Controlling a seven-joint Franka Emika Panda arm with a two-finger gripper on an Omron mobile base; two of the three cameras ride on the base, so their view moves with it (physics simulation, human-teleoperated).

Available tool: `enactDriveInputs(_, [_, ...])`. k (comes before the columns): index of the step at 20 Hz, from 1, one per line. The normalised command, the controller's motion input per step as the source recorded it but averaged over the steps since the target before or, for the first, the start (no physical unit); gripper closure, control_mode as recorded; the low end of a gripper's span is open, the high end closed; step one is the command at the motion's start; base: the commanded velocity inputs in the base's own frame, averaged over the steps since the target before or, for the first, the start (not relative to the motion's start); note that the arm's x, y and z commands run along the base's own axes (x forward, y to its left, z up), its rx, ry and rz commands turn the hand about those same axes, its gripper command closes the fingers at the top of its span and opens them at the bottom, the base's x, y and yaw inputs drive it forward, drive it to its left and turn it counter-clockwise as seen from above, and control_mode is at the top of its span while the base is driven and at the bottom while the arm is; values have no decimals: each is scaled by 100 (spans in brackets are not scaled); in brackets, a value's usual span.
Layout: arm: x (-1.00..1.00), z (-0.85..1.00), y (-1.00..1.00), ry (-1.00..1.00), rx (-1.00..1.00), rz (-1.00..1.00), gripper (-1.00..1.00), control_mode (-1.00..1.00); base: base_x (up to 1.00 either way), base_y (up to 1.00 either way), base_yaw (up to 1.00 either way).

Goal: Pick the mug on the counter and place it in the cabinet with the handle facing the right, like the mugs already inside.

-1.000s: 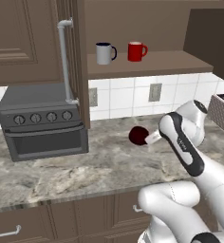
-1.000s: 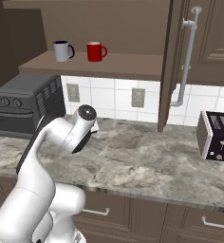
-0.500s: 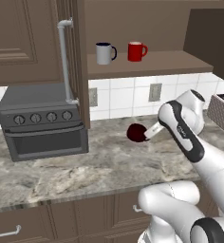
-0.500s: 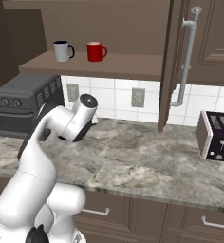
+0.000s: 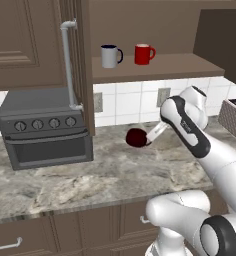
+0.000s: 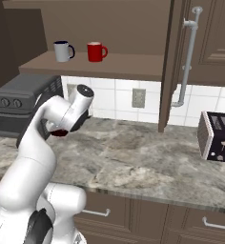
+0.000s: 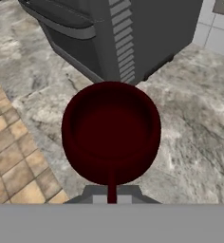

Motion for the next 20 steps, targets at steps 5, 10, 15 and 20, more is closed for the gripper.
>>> enactDriveInputs(5, [-2,24,4,-4,3,5,100,-100,0,0,0])
enactDriveInputs(10, [0,40,1,0,1,11,100,-100,0,0,0])
enactDriveInputs(15, [0,34,0,0,3,12,100,-100,0,0,0])
enactDriveInputs(20, [0,29,0,-11,4,17,100,-100,0,0,0])
